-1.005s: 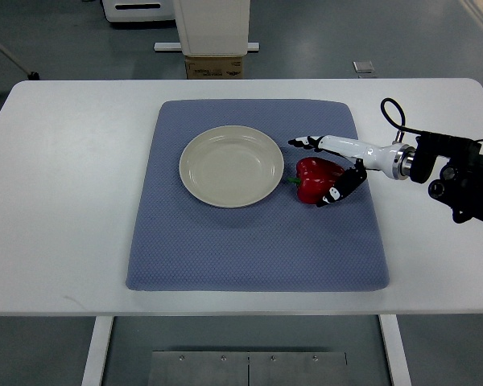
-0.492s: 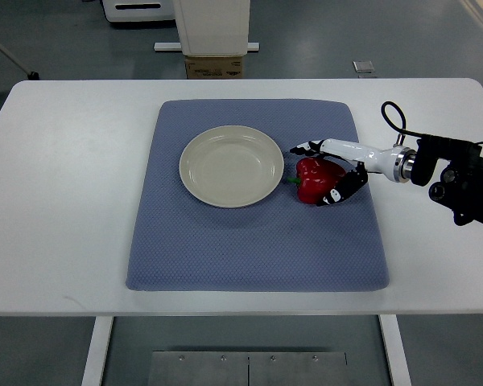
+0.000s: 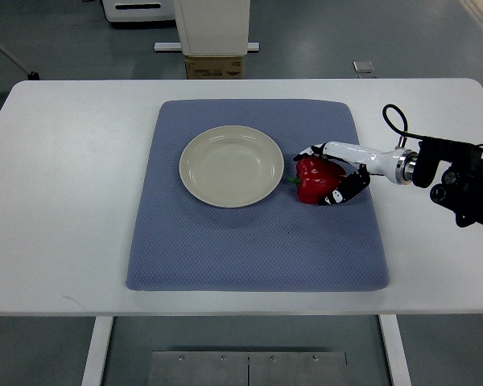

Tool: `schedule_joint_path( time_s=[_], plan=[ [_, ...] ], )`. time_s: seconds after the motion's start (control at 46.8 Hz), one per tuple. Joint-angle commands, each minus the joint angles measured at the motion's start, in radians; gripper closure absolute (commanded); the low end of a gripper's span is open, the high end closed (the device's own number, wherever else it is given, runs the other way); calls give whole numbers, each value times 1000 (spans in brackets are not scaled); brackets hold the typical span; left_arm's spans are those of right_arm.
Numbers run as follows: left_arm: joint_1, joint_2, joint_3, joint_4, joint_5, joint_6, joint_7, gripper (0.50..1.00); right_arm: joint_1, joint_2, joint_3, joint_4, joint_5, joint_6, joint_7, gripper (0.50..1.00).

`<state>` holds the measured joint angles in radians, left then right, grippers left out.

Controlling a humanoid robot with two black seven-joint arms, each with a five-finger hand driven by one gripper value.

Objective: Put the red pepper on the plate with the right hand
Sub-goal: 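Lift the red pepper with the right hand and carry it over the plate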

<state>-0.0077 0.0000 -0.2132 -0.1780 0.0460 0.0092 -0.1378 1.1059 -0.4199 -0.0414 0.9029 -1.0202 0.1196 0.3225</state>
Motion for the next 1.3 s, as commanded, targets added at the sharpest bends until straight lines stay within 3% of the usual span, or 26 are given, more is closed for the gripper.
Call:
schedule_joint_path(
  time_s=[0.0, 0.299, 0.406, 0.77, 1.07, 1.283],
  plan=[
    [0, 0, 0, 0, 0, 0, 0, 500, 0, 0, 0, -1, 0, 0, 0, 686],
    [0, 0, 0, 0, 0, 0, 0, 500, 6, -2, 0, -1, 0, 0, 1, 864],
    [0, 0, 0, 0, 0, 0, 1, 500, 15, -3, 3, -1, 0, 2, 0, 1000],
    [0, 0, 0, 0, 0, 0, 1, 500, 106, 19, 5, -15, 17, 3, -57, 1000],
    [0, 0, 0, 0, 0, 0, 0, 500, 153, 134, 8, -36, 46, 3, -114, 1000],
    [0, 0, 0, 0, 0, 0, 1, 500, 166, 251, 8, -110, 57, 0, -144, 1000]
  ],
)
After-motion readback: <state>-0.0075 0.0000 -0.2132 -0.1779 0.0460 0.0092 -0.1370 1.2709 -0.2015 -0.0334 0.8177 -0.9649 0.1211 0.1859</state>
